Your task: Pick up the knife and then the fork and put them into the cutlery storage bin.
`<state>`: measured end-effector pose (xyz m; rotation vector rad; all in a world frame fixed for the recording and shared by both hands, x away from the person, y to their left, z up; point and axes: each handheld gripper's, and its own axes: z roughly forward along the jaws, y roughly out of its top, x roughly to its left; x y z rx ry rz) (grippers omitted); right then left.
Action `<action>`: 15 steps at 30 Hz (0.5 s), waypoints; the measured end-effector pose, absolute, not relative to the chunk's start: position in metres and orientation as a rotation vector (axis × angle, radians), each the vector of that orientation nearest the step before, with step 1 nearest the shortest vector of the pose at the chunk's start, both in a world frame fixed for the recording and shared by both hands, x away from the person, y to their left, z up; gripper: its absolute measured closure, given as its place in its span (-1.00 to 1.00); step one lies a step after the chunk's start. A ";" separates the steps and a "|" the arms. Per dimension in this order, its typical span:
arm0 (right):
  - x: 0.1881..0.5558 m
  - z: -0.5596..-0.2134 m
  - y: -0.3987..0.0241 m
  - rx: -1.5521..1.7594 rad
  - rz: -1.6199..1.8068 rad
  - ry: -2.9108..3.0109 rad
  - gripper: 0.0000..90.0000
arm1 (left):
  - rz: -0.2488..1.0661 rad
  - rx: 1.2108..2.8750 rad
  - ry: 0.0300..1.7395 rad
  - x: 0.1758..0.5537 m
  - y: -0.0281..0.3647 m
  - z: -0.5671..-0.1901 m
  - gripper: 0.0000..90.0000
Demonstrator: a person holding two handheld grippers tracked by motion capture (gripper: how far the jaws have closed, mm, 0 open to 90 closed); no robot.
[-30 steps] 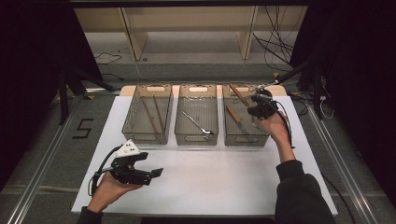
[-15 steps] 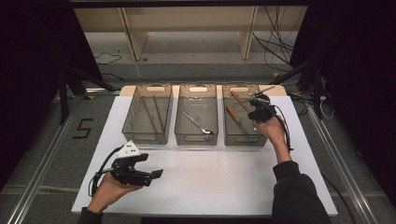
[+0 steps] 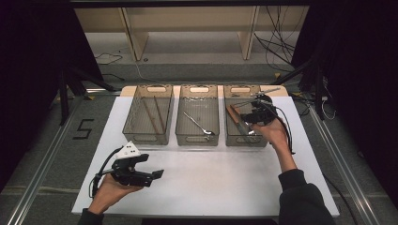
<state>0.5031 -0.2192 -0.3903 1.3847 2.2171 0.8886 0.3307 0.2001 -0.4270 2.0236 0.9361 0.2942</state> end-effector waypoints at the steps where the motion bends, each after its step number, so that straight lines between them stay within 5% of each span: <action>1: 0.499 -0.390 -0.218 1.367 0.906 2.214 -0.07 | 0.294 2.022 0.937 0.331 0.200 -0.427 -0.66; 15: 0.442 -0.387 -0.216 1.269 1.235 2.160 -0.29 | 0.284 1.980 0.947 0.331 0.205 -0.431 -0.66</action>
